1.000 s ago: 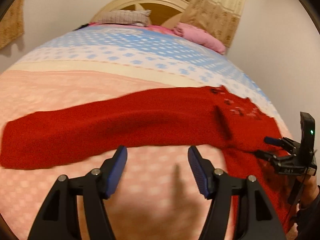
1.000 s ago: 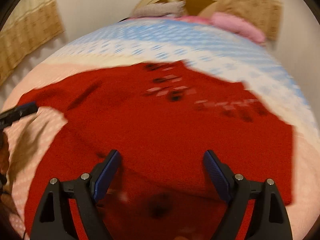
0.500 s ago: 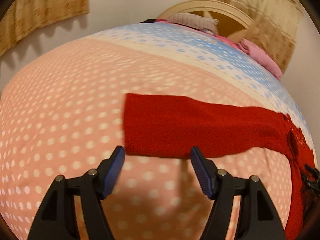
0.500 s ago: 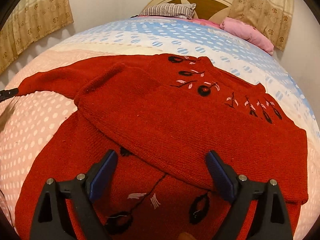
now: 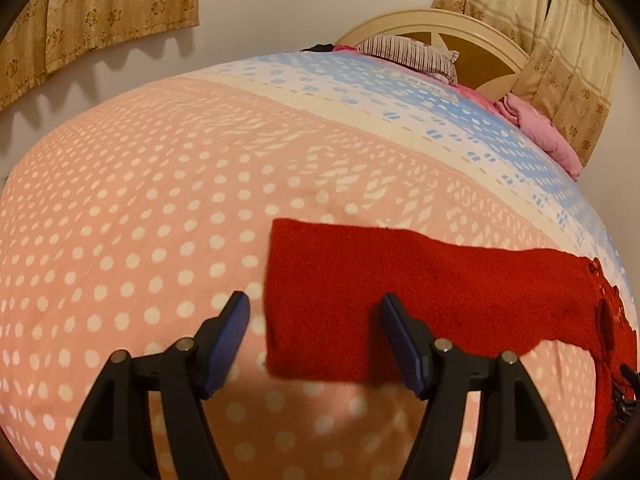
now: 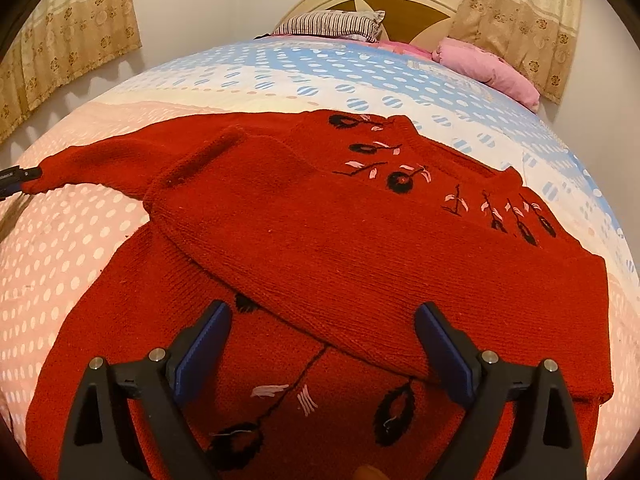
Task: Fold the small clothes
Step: 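Grasp the other sleeve cuff with the left tool and lift it over the body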
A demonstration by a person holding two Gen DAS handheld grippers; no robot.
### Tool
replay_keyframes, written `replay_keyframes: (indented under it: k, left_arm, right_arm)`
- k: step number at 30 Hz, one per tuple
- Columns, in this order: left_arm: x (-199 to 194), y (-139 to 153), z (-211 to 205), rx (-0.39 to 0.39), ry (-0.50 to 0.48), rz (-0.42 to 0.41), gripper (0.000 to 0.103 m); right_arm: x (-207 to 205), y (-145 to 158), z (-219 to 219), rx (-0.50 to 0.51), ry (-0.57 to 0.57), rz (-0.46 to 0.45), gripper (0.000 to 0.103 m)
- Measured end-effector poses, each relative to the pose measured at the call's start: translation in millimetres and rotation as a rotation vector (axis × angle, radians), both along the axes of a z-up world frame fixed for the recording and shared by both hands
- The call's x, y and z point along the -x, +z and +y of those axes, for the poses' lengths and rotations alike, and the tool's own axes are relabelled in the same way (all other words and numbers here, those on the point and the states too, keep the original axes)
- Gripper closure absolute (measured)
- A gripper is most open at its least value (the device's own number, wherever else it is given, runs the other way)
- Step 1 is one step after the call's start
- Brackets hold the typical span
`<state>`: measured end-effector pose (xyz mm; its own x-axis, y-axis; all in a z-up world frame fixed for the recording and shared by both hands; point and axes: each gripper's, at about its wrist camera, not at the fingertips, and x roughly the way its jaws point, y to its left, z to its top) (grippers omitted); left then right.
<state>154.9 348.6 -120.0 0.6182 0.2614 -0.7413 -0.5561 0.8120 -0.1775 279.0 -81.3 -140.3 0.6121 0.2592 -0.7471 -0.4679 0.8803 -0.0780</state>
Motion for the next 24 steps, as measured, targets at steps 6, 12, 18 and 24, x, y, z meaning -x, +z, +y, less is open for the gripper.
replay_keyframes:
  k: [6,12,18,24]
  left_arm:
    - [-1.0,0.9,6.1,0.034,-0.003,-0.018,0.08]
    - [-0.9,5.2,4.9,0.063,-0.021,-0.037,0.089]
    - [1.7,32.3,-3.4,0.083,-0.061,-0.116,0.09]
    - [-4.0,67.0,-26.8,0.071,-0.135,-0.192,0.09]
  right_arm:
    - [2.4,0.5,1.2,0.014,-0.004,-0.014,0.008]
    - [3.1,1.2,1.3,0.019,-0.006,-0.02,0.008]
    - [3.2,1.1,1.6,0.023,-0.008,-0.024,0.008]
    - [3.3,1.1,1.1,0.024,-0.01,-0.025,0.007]
